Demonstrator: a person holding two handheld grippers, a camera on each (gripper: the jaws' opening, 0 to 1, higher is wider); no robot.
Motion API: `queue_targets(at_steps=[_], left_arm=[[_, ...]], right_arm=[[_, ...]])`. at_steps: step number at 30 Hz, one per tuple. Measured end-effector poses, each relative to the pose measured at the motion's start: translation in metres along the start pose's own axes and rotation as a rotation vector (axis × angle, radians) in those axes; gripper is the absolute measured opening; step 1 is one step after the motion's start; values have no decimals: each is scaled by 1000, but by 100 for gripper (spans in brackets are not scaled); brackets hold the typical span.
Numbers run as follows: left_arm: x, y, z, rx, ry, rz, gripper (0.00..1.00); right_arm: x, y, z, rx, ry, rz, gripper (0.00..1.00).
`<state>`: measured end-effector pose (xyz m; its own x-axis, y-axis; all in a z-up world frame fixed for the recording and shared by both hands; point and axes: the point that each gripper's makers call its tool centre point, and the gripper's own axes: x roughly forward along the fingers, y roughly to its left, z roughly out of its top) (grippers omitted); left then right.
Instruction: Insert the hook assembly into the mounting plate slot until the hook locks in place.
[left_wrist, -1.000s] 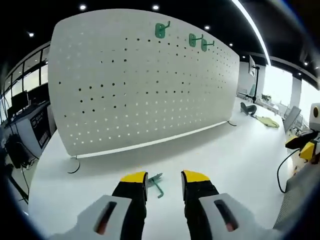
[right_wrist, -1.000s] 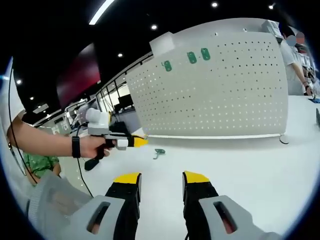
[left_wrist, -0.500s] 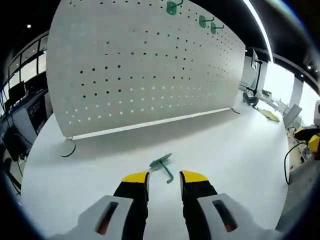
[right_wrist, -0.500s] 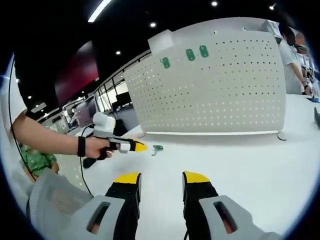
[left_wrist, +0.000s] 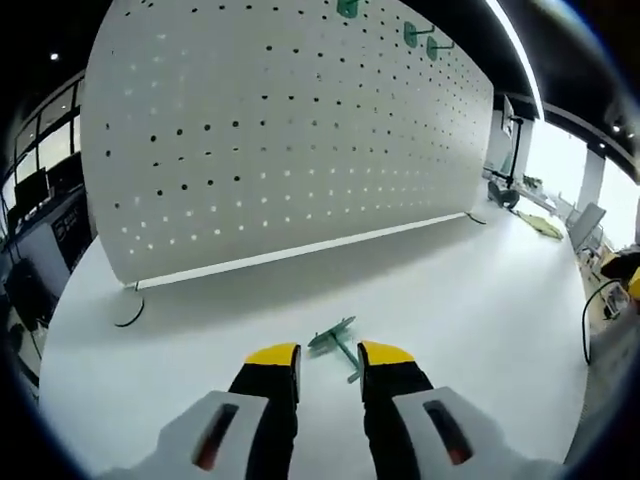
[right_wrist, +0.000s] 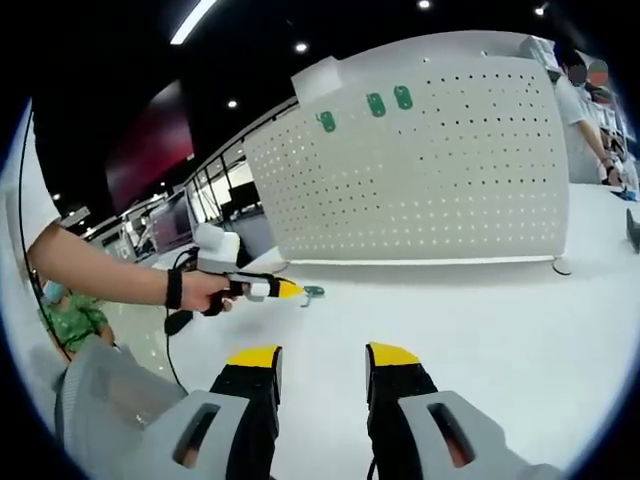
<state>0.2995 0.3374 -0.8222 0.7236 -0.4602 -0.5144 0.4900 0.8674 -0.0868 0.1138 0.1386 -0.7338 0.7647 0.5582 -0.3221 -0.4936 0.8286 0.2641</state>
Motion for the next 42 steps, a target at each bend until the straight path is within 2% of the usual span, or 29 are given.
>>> queue_targets(at_steps=[11,15,17,27,33,40,42], left_arm=[[11,3,2,37,3,-10,20],[14,0,1,55,8,-34,11],[15,1,-2,57,14,-31,10],[13,-17,-10,90,39,-86,4],[13,-23,-17,93,64,-85,4],[13,-23,-17,99,58,-49,9],[14,-26,-15,90,42,-64,7]], right_arm=[[0,-5,-4,9,18,-16,34],[0,-5,-5,11,23,-19,33],[0,-6,-6,10,24,-22,33],[0,-3,-7,10,31,-15,33],[-1,-4,-7,7,30,-19,33],[-1,-5,-7,7,32,-23,33],[-2,-4,-8,9,32,-23,33]])
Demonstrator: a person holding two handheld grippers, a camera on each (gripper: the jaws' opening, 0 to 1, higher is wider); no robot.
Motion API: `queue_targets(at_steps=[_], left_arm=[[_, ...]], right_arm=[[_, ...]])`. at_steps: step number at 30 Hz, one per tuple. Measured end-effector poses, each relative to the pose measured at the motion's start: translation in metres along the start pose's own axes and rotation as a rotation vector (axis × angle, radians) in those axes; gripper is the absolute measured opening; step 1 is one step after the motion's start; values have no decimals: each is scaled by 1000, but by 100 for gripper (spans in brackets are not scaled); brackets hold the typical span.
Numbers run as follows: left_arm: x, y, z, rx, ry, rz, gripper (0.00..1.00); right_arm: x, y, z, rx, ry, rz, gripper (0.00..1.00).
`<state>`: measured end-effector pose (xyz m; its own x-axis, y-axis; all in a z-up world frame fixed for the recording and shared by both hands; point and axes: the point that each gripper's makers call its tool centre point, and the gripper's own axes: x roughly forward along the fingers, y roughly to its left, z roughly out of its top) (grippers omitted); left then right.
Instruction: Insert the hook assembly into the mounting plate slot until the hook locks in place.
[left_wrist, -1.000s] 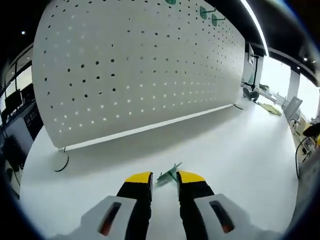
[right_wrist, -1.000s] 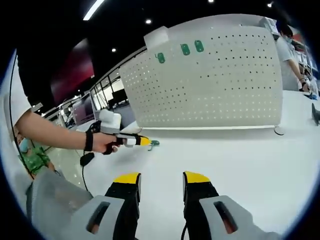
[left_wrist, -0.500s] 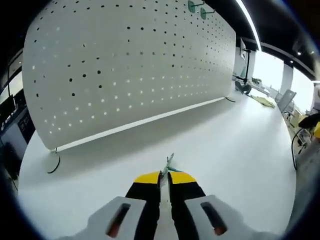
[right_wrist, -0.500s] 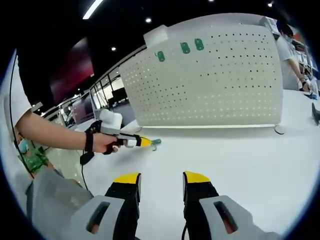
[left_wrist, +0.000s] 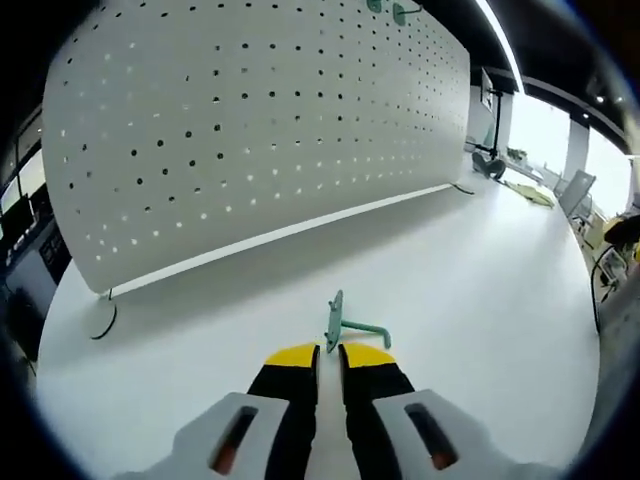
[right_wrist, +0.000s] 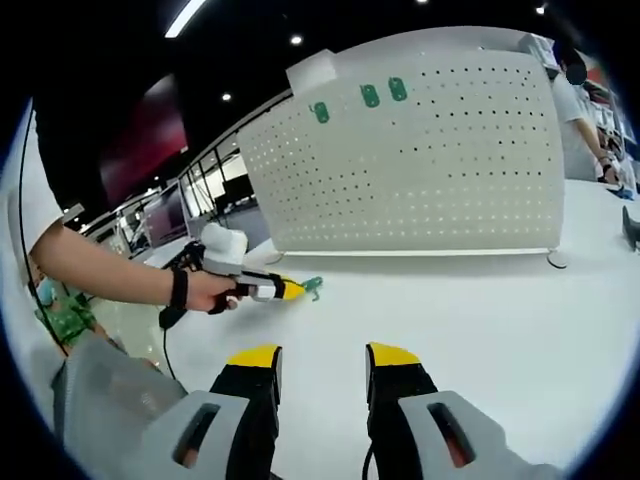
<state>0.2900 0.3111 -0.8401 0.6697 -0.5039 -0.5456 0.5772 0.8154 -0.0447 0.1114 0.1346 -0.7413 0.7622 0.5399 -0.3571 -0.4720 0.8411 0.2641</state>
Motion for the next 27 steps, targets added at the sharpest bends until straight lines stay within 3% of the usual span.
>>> queue_targets(at_steps=[3,18,27], left_arm=[[1,1,-3,7,15,10,5],[-4,-2,5,4,-20,15,2],[-13,-15,6,-80,-18,-41,1]], right_arm=[[0,-1,0,-1,3,-2,33],[0,2,-1,-6,9,7,33],[0,6,2,-18,-2,17,33]])
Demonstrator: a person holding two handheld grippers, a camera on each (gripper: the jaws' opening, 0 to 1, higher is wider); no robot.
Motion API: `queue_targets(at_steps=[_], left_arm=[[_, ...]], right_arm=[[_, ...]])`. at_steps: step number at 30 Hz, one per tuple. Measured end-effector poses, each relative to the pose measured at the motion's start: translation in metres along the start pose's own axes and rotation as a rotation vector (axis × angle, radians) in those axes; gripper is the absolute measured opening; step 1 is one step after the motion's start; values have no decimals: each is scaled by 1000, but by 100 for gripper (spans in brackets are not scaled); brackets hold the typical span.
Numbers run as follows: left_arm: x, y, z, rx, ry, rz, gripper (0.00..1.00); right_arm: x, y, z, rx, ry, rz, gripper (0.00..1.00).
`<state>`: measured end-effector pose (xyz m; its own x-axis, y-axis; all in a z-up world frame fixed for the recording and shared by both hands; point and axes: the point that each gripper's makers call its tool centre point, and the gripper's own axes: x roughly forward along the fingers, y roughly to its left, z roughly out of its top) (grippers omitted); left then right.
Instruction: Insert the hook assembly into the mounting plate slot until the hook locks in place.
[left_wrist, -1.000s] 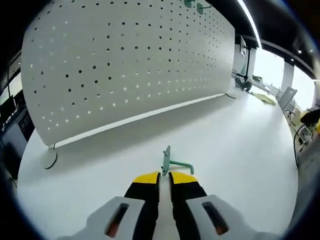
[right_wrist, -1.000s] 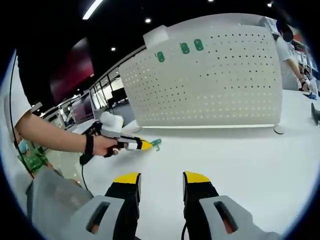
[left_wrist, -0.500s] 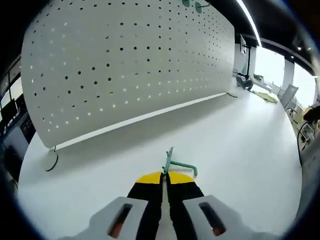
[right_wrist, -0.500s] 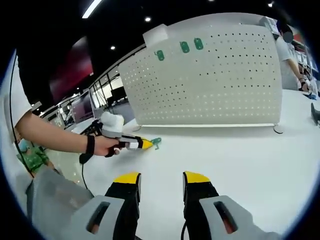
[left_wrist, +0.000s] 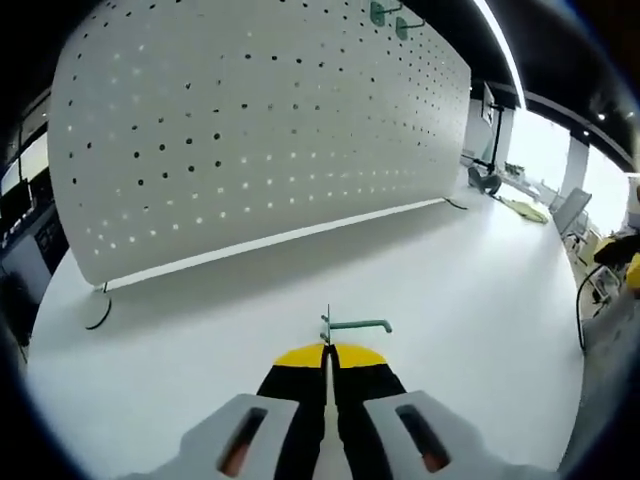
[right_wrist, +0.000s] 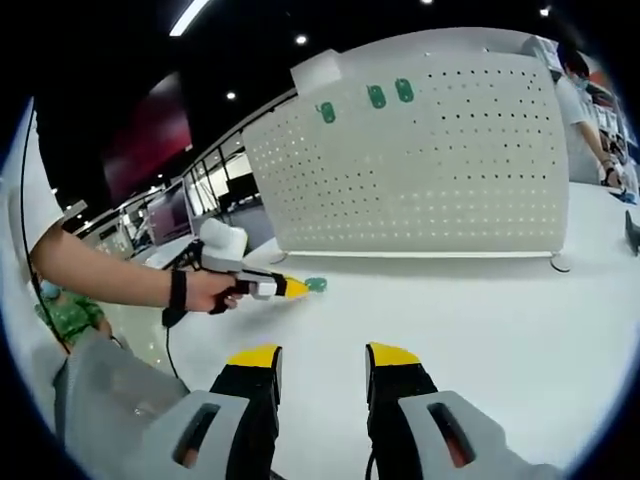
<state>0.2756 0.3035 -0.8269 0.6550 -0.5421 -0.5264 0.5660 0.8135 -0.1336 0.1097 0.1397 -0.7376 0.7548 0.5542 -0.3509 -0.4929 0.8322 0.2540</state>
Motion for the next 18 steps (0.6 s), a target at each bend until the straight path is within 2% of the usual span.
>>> queue_targets(at_steps=[4,18], left_arm=[[-5,-11,5,-49,-10,-30,1],[-26,-43,17,-124,-32,-95,1]], right_arm=[[2,4,2,-18,2,14,33],[4,13,11,-57,-11,50,33]])
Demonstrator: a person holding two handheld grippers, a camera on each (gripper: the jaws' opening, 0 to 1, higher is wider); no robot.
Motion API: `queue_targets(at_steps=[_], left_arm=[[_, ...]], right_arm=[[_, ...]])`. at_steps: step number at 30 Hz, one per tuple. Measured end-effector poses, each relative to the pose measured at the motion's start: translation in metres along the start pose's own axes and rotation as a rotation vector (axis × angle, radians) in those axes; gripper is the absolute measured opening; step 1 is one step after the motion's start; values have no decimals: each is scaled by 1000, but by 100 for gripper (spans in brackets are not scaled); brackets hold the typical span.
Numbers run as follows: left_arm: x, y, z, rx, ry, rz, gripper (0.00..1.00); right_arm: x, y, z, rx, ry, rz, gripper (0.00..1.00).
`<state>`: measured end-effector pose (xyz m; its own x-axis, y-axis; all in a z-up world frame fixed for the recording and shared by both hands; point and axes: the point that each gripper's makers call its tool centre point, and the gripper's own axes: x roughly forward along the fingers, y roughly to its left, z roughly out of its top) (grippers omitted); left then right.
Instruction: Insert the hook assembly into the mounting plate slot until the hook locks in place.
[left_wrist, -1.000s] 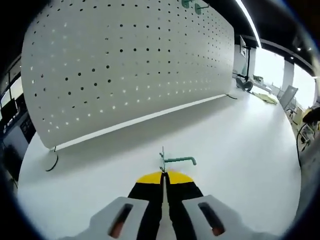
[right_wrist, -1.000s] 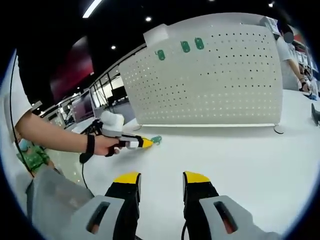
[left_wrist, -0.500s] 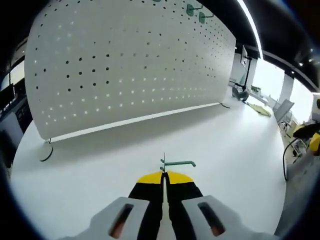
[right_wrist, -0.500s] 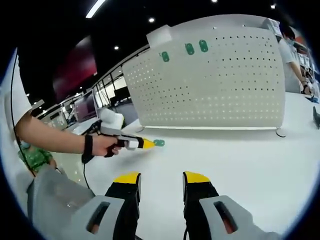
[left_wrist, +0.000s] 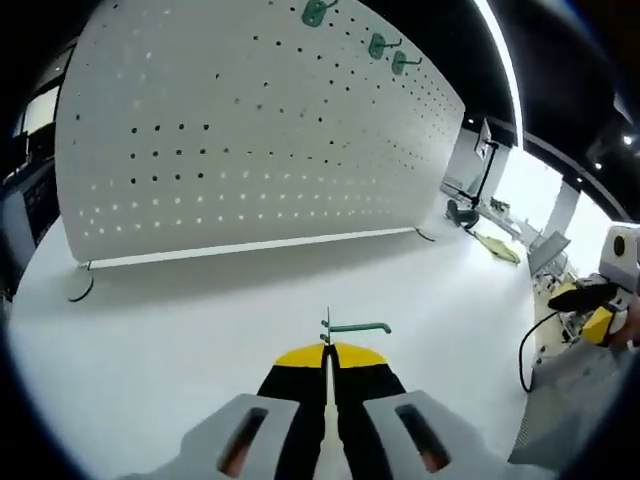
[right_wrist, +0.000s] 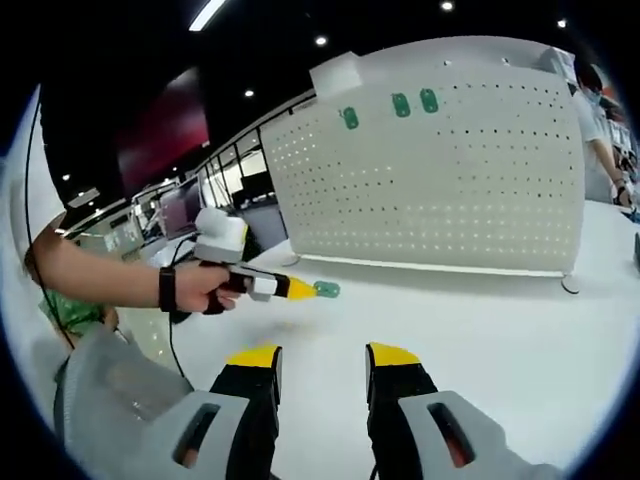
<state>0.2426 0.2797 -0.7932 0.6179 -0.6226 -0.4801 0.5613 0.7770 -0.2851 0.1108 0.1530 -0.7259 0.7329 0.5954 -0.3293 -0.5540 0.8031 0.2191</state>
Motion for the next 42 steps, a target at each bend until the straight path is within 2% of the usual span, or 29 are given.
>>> queue_targets(at_steps=[3,8,15,16,17,20,30,42], left_arm=[[-2,-8,1,10,5,-17,1],[-5,-18,2,-30,14,-44,1],[-11,-36,2,-40,23,-76,1],[-12,-40,1,-48,23,-90,1],[-13,-48,-1,-64,37,-130,1],[-16,-54,-2,-44,49,-121,1],[-26,-72,-4,-52,61,-133,1],[-45,-95,-10,-110,82,-176,1]], right_arm=[[1,2,2,-16,-4,9,33],[1,4,5,-29,-11,19,33],[2,6,8,-41,-19,32,33],[2,7,9,-51,-22,36,33],[2,7,10,-53,-23,37,33],[3,8,12,-60,-26,48,33],[7,14,13,-79,-28,94,33],[7,15,10,-135,-5,133,29]])
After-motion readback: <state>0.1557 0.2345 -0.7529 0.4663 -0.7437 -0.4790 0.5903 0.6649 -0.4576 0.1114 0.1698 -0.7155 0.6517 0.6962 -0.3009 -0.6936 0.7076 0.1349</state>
